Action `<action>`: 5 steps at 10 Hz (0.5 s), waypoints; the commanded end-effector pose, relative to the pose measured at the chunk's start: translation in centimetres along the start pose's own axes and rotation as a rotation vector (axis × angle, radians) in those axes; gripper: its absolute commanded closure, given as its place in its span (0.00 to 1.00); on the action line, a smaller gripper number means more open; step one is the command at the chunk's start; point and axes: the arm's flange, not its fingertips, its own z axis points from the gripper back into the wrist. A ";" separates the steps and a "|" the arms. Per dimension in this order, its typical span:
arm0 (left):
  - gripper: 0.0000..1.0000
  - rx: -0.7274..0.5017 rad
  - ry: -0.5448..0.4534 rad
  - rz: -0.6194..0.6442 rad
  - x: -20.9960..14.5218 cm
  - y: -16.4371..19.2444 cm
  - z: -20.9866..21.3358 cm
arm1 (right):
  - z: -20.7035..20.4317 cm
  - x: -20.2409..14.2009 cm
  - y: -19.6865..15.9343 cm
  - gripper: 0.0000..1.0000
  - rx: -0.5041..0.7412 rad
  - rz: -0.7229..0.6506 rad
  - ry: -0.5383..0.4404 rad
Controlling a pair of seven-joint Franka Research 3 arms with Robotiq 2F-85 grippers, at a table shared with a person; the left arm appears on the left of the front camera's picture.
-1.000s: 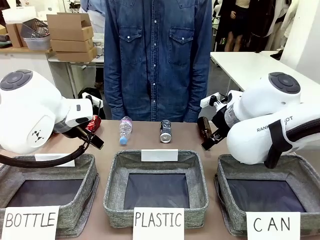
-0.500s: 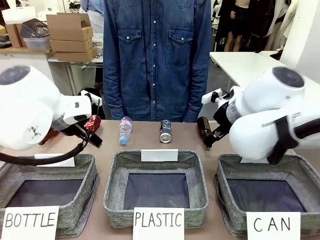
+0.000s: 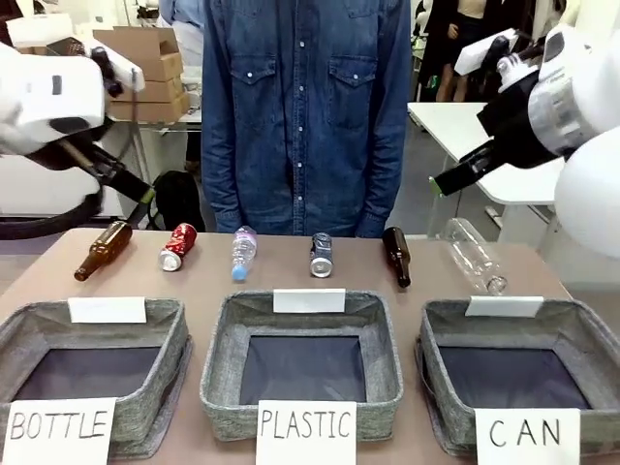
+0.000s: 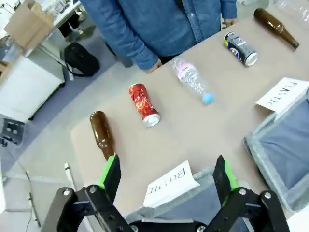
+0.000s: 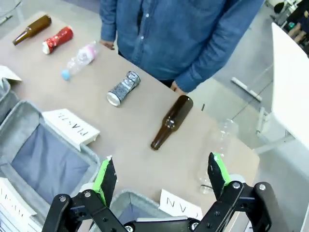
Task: Sort the can waste into the basket.
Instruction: Pick up the can waste from the table and place it in the right Fabric basket.
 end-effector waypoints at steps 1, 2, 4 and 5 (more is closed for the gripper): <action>0.00 -0.057 0.095 0.048 -1.1 -0.1 -6.3 | -6.1 -1.5 -0.1 0.00 0.049 -0.032 0.103; 0.00 -0.057 0.095 0.048 -1.1 -0.1 -6.3 | -6.1 -1.5 -0.1 0.00 0.049 -0.032 0.103; 0.00 -0.321 0.104 -0.075 -1.3 0.3 -1.7 | -1.8 -1.3 -0.3 0.00 0.087 -0.132 0.090; 0.00 -0.517 0.183 -0.052 -2.4 1.6 -1.1 | -0.7 -2.3 -1.6 0.00 0.270 -0.309 0.165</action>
